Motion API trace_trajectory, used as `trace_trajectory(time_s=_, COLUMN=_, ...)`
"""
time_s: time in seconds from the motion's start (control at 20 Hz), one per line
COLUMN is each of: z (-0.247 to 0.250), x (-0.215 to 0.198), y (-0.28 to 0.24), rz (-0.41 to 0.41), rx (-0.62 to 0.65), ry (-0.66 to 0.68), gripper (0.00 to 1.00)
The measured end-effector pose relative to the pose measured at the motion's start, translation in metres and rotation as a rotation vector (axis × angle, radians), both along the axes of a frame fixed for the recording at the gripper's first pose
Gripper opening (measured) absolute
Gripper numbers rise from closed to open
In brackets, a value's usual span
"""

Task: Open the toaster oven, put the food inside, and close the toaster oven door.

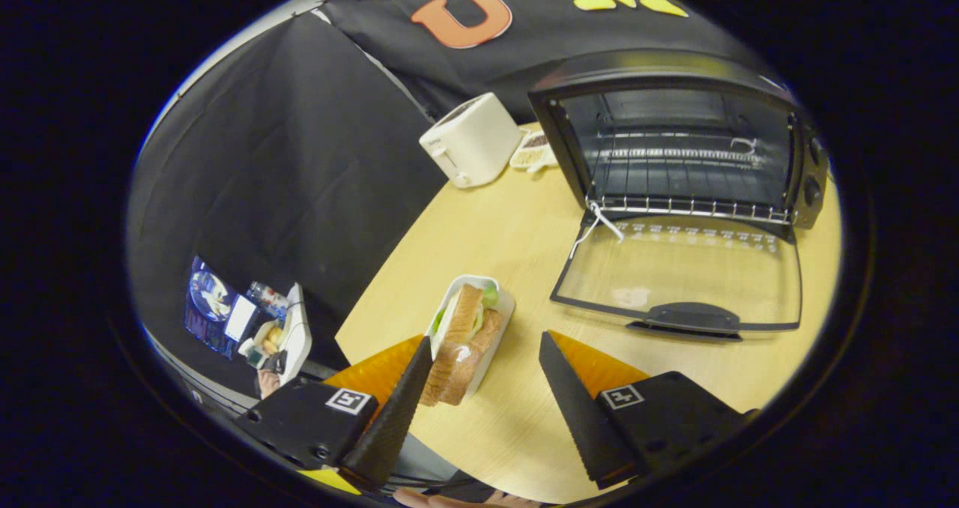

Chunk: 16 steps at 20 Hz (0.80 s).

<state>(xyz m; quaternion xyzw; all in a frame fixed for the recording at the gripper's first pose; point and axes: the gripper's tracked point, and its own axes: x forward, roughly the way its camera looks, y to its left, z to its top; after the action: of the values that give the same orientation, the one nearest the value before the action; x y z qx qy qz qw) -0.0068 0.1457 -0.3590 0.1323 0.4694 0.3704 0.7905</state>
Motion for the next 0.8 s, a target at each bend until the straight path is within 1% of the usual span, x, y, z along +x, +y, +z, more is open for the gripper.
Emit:
trace_trajectory(time_s=0.05, z=0.0, x=-0.003, y=0.007, rz=0.014, rx=0.035, ry=0.028, gripper=0.96)
trace_trajectory(time_s=0.1, z=0.0, x=-0.004, y=0.011, rz=0.03, rx=0.05, ry=0.043, gripper=0.93)
trace_trajectory(time_s=0.2, z=-0.007, x=-0.001, y=0.015, rz=0.031, rx=0.05, ry=0.066, gripper=0.89)
trace_trajectory(time_s=0.3, z=-0.017, x=-0.007, y=0.019, rz=0.059, rx=0.02, ry=0.111, gripper=0.84)
trace_trajectory(time_s=0.35, z=-0.018, x=-0.009, y=0.026, rz=0.063, rx=0.04, ry=0.13, gripper=0.81)
trace_trajectory(time_s=0.4, z=-0.015, x=-0.011, y=0.03, rz=0.064, rx=0.068, ry=0.147, gripper=0.73)
trace_trajectory(time_s=0.45, z=-0.013, x=-0.007, y=0.028, rz=0.038, rx=0.087, ry=0.15, gripper=0.63)
trace_trajectory(time_s=0.5, z=-0.009, x=-0.005, y=0.029, rz=0.028, rx=0.107, ry=0.155, gripper=0.52)
trace_trajectory(time_s=0.6, z=0.001, x=-0.002, y=0.034, rz=0.012, rx=0.185, ry=0.143, gripper=0.42)
trace_trajectory(time_s=0.7, z=0.015, x=-0.003, y=0.033, rz=0.008, rx=0.25, ry=0.145, gripper=0.39)
trace_trajectory(time_s=0.8, z=0.026, x=-0.004, y=0.031, rz=-0.001, rx=0.293, ry=0.151, gripper=0.39)
